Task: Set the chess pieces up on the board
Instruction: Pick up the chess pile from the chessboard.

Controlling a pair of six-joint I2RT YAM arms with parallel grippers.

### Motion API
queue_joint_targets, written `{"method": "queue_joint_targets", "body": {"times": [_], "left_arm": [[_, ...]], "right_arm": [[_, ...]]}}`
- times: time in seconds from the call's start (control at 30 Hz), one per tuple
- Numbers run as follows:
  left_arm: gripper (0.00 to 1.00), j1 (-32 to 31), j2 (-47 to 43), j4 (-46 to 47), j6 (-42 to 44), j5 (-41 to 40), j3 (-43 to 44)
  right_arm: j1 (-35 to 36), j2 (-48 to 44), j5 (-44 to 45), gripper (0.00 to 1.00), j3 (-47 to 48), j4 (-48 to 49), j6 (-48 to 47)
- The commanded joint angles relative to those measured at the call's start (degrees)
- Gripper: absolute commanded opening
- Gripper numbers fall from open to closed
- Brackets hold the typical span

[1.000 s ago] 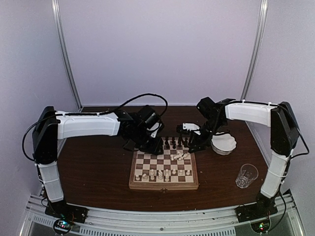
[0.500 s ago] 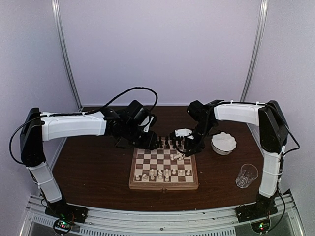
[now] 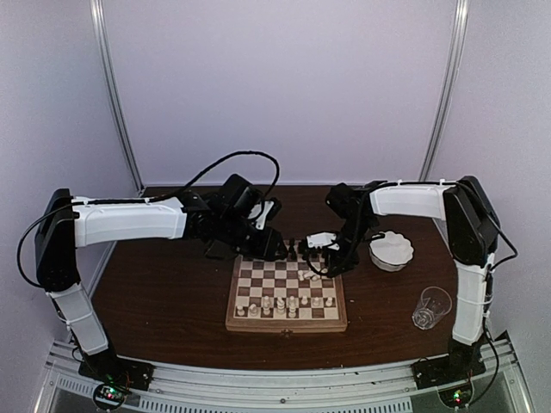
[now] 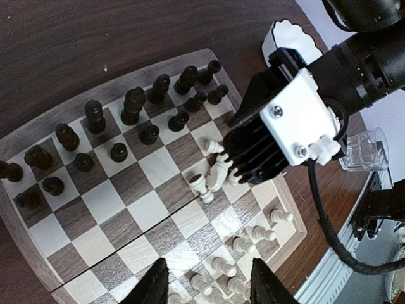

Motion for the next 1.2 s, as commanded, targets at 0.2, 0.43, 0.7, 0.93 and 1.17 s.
{"method": "queue_joint_targets", "body": {"times": [0.2, 0.43, 0.7, 0.93, 1.17], "left_arm": [[0.44, 0.31, 1.82, 6.56, 0.17, 2.67, -1.42], [0.45, 0.40, 2.78, 13.06, -1.38, 7.38, -4.15], [0.45, 0.39, 4.82, 19.74, -3.27, 13.66, -5.91], [0.45, 0.38, 5.05, 24.73, -4.20, 16.23, -8.02], [0.45, 0.40, 6.83, 27.65, -5.61, 17.21, -8.63]], "right_arm": [[0.47, -3.16, 1.65, 0.22, -5.96, 2.61, -0.77], [0.47, -8.65, -2.38, 0.14, -8.22, 1.79, 0.73], [0.47, -10.10, -6.73, 0.12, -8.21, 2.49, 3.59], [-0.32, -10.67, -12.49, 0.11, -6.85, 2.53, 7.21], [-2.27, -10.05, -18.88, 0.11, -5.56, 2.99, 11.02]]}}
